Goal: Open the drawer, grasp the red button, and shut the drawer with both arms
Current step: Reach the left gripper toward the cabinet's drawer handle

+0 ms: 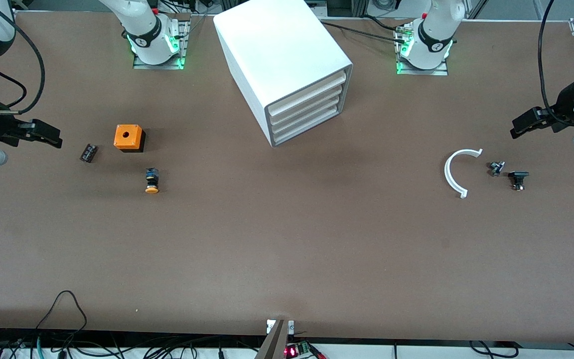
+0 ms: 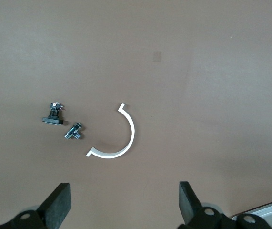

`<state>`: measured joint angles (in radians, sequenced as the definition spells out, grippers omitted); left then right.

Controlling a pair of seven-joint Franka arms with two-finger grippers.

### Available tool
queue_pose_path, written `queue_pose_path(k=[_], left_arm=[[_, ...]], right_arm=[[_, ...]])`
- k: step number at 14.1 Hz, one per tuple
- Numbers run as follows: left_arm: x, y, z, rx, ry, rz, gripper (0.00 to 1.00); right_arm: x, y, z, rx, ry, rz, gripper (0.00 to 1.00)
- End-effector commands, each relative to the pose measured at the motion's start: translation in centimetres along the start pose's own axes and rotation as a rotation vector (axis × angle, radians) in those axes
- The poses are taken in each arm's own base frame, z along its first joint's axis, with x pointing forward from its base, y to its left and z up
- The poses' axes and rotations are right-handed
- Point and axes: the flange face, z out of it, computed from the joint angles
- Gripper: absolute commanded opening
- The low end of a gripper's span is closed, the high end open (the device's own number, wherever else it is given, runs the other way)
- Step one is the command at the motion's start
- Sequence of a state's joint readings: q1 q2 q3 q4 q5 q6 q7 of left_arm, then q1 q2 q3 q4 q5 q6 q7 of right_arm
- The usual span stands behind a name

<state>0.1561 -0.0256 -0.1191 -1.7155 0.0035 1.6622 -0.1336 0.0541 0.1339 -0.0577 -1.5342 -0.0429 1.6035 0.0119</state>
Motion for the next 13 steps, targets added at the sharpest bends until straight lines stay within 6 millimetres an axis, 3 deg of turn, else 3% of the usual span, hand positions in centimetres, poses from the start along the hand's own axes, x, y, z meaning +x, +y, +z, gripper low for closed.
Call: queue_pose_path(k=[1, 7, 13], left_arm=[[0.2, 0.1, -0.4, 0.022, -0.005, 0.025, 1.0], [0.9, 0.1, -0.7, 0.014, 0.004, 0.023, 1.0], [1.0, 1.4, -0.5, 0.018, 0.0, 0.04, 1.0]], right_arm=[[-0.6, 0.5, -0.5, 0.015, 0.003, -0.005, 1.0], [-0.6, 0.7, -0.5, 0.015, 0.003, -0.006, 1.0], [-0.6, 0.7, -0.5, 0.017, 0.003, -0.006, 1.0]])
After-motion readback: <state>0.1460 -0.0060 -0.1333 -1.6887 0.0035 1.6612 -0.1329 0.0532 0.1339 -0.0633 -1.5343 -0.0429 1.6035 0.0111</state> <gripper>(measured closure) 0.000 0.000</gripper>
